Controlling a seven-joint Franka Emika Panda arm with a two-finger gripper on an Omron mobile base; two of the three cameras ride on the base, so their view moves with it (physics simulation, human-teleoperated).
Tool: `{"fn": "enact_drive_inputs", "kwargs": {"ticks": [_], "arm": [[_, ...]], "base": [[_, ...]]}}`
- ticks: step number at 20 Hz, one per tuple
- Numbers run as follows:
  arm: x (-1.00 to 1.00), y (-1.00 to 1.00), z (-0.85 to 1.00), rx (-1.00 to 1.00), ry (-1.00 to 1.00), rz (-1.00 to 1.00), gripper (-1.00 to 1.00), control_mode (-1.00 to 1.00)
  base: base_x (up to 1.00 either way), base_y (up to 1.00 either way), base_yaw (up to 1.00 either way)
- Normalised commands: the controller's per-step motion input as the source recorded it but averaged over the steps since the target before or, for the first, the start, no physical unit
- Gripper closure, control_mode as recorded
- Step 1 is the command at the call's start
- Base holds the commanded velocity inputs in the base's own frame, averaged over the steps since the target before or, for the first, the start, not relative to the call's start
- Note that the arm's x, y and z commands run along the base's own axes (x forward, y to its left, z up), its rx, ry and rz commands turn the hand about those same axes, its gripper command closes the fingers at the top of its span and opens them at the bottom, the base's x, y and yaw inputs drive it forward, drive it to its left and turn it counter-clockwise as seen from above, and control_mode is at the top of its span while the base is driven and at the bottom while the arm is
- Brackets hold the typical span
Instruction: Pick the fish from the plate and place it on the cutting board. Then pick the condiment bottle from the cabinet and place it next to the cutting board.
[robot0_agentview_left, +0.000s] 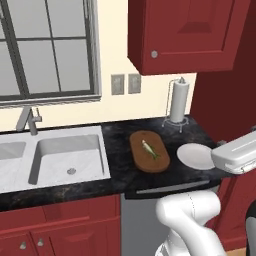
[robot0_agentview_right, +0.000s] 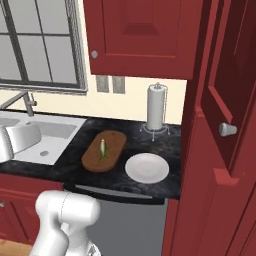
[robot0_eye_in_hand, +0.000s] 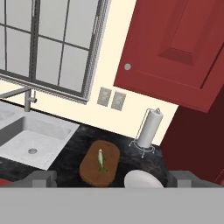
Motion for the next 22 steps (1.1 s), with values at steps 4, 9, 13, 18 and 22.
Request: {"fn": "enact_drive_inputs", "kwargs": {"ticks": [4,9,13,18,22], "arm": [[0.0,0.0,0.0,0.0,0.0,0.0,-1.0,1.0],[0.0,0.0,0.0,0.0,0.0,0.0,-1.0,1.0],[0.0,0.0,0.0,0.0,0.0,0.0,-1.0,1.0],[0.0,0.0,0.0,0.0,0.0,0.0,-1.0,1.0],[0.0,0.0,0.0,0.0,0.0,0.0,-1.0,1.0]], "base": [[-0.45,0.0,0.0],[-0.43,0.0,0.0],[-0.43,0.0,0.0],[-0.42,0.0,0.0],[-0.24,0.0,0.0]]}}
